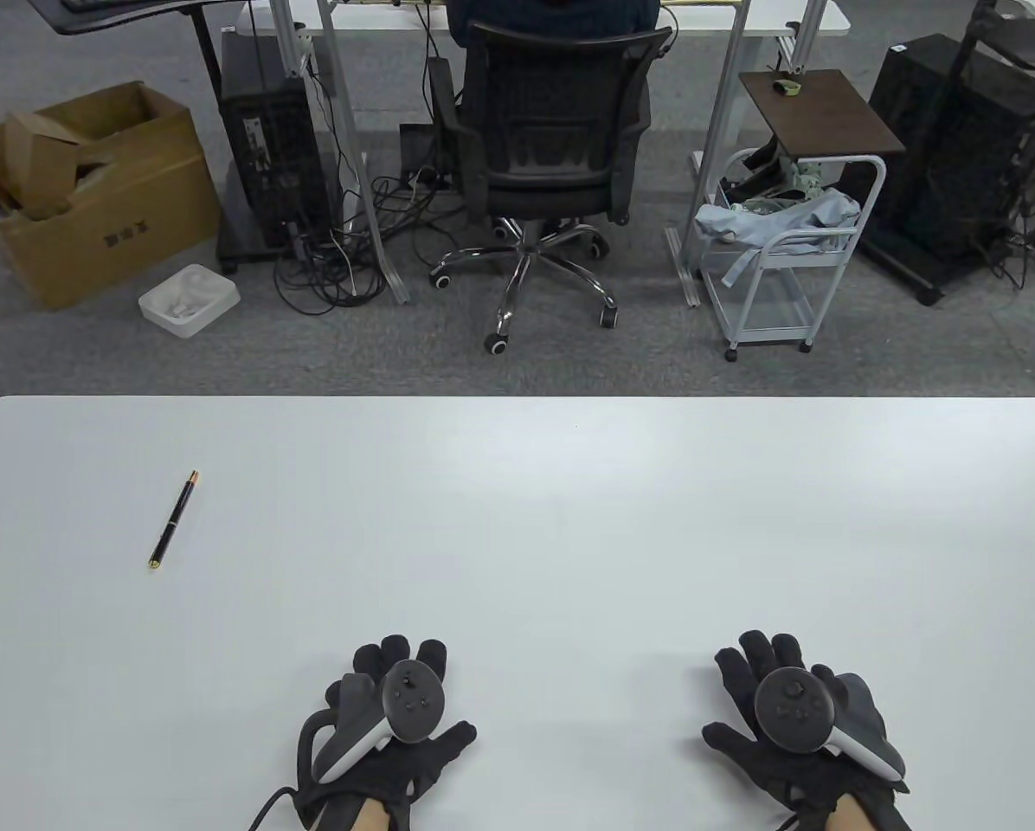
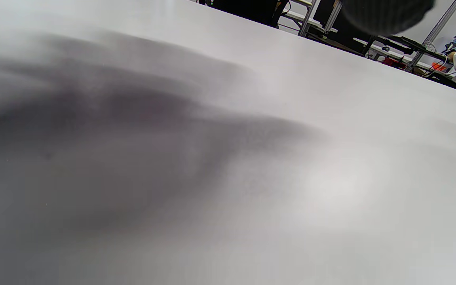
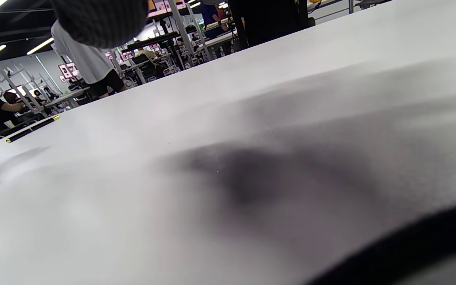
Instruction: Remove fountain pen cap from fountain pen with left hand
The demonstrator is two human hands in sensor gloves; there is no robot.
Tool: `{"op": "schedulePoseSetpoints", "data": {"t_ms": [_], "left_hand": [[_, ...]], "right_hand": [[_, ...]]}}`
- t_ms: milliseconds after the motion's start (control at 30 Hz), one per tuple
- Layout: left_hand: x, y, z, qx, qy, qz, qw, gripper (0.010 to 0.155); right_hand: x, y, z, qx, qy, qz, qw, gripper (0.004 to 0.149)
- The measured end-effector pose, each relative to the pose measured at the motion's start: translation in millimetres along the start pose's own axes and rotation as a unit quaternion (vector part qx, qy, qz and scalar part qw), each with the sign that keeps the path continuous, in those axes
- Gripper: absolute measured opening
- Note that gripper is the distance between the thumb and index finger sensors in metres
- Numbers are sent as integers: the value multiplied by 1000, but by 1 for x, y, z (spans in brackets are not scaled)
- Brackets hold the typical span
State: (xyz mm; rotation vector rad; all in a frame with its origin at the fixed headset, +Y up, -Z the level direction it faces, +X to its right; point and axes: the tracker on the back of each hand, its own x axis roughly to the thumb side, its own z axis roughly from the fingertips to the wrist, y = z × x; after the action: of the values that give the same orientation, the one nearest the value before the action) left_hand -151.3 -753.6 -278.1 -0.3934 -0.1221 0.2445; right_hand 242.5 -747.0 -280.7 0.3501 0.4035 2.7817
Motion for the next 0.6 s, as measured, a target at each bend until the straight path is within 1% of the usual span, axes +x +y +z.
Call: {"op": "schedulePoseSetpoints", "data": {"t_ms": [100, 200, 233, 300, 333, 400, 467, 533, 567, 600], "left_hand": [[4, -1, 1, 11, -2, -9, 1000, 87], [11, 5, 4, 58, 3, -24, 998, 78], [15, 11, 8, 96, 10, -50, 994, 74], [22, 23, 15, 151, 8, -96, 984, 68], [24, 29, 17, 156, 17, -109, 982, 64], [25, 40, 19, 148, 25, -113, 982, 65], [20, 55, 19, 163, 32, -111, 980, 66], [10, 72, 18, 196, 56, -164, 965, 66], [-1, 84, 16, 205, 71, -193, 957, 67], [-10, 94, 14, 206, 88, -198, 954, 67]], "right_hand": [[0, 1, 1, 0, -2, -2, 1000, 80], [0, 2, 1, 2, -1, -2, 1000, 80], [0, 1, 1, 1, -1, -1, 1000, 80], [0, -1, 2, -5, -1, -4, 1000, 80], [1, -2, 2, -10, -3, -6, 1000, 80], [1, -2, 2, -11, -3, -7, 1000, 80], [1, 1, 0, -5, -1, -3, 1000, 80], [1, 3, -1, 2, -1, 4, 1000, 80], [1, 3, -1, 2, -3, 4, 1000, 80], [1, 2, 0, 1, -6, 1, 1000, 80]]}}
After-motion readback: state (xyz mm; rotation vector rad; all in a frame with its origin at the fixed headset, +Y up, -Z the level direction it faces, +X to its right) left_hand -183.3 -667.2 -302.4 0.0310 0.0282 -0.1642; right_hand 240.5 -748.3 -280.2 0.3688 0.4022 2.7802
